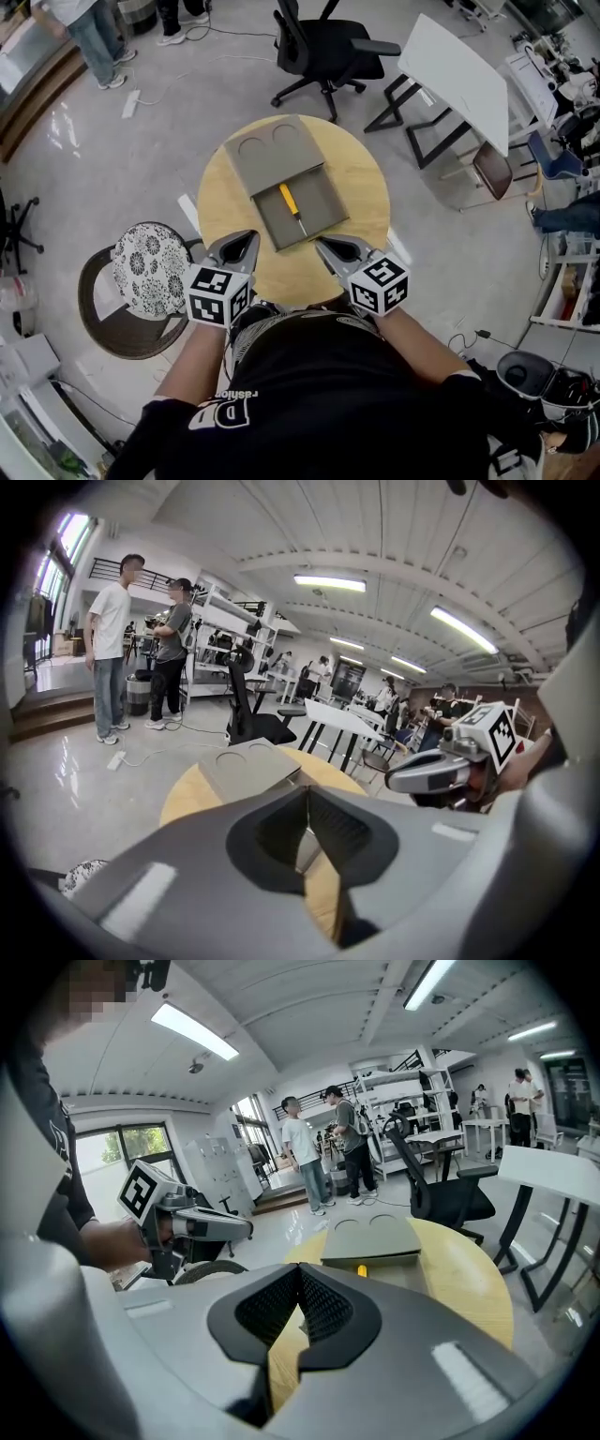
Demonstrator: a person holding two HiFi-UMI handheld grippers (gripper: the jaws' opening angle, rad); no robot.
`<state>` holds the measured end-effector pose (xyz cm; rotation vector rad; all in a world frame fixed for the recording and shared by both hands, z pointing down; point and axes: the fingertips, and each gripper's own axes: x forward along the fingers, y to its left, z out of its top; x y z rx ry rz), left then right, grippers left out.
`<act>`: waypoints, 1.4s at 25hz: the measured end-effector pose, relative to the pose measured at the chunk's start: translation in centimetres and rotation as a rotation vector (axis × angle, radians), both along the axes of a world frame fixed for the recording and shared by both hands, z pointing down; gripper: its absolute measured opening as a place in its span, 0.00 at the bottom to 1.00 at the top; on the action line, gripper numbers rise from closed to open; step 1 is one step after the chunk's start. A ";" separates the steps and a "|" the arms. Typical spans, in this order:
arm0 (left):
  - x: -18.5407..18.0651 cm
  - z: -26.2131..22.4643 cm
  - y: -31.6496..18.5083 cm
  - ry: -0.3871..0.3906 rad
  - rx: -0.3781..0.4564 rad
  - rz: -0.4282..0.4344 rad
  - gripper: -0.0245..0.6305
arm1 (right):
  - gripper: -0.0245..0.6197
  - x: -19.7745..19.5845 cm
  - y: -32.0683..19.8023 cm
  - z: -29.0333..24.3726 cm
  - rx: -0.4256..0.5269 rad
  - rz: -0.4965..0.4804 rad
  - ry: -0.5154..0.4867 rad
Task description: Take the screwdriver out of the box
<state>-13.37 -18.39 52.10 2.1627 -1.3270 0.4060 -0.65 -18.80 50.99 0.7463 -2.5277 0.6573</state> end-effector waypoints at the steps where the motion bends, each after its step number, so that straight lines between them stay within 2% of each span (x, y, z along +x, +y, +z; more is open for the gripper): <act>1: 0.3 0.1 -0.1 -0.007 -0.003 -0.010 0.13 | 0.04 0.3 -0.2 0.1 -0.003 -0.009 -0.003; 7: 1.7 0.0 -0.5 -0.071 -0.001 -0.057 0.13 | 0.04 1.5 -0.8 0.4 -0.010 -0.064 -0.035; 17: 4.3 -1.1 -1.0 -0.150 0.008 -0.072 0.13 | 0.04 3.4 -1.7 0.1 -0.011 -0.095 -0.088; 25: 5.0 -1.5 -1.1 -0.168 0.015 -0.083 0.13 | 0.04 3.9 -1.8 -0.2 -0.007 -0.107 -0.108; 31: 5.6 -1.5 -1.1 -0.161 0.022 -0.059 0.13 | 0.04 4.1 -1.8 -0.1 -0.006 -0.095 -0.123; 35: 5.5 -1.4 -1.3 -0.172 0.017 -0.060 0.24 | 0.04 4.1 -1.9 -0.1 -0.006 -0.082 -0.133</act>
